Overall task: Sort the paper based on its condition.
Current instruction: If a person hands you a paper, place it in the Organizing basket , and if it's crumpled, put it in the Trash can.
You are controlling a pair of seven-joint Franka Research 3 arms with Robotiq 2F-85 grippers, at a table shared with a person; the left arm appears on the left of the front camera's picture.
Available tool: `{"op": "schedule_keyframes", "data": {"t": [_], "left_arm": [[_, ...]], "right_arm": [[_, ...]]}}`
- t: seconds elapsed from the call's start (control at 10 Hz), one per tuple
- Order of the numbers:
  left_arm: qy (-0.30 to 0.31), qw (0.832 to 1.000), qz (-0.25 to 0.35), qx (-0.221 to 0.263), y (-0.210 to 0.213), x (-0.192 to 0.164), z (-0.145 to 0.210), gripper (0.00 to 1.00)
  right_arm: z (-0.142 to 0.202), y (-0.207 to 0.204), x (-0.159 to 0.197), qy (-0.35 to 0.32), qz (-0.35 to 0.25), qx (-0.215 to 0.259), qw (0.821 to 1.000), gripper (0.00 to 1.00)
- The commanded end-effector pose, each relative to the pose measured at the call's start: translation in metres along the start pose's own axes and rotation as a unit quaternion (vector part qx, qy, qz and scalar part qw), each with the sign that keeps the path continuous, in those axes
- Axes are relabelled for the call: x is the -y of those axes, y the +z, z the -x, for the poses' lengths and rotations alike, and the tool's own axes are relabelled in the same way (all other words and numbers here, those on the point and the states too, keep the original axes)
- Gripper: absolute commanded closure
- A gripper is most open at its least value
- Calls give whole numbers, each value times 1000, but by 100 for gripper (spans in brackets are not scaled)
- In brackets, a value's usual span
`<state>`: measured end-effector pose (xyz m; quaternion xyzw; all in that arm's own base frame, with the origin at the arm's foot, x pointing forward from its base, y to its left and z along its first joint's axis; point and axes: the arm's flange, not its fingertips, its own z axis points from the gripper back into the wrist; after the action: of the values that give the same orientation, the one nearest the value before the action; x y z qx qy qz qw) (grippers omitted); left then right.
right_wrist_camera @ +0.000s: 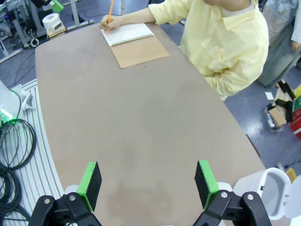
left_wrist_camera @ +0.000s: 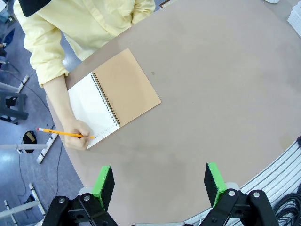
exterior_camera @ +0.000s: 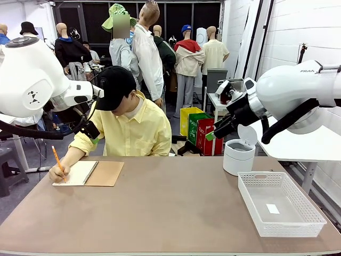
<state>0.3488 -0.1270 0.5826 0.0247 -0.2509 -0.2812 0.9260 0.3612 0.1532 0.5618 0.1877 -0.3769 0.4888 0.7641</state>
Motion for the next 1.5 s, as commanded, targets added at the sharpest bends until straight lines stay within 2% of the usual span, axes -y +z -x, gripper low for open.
{"op": "schedule_keyframes", "data": {"t": [0.0, 1.4], "left_arm": [[-1, 1000, 0, 4, 1, 0, 0, 0], [-1, 1000, 0, 4, 1, 0, 0, 0]], "right_arm": [[0, -2, 1, -2, -9, 5, 1000, 0], [0, -2, 1, -2, -9, 5, 1000, 0]]}}
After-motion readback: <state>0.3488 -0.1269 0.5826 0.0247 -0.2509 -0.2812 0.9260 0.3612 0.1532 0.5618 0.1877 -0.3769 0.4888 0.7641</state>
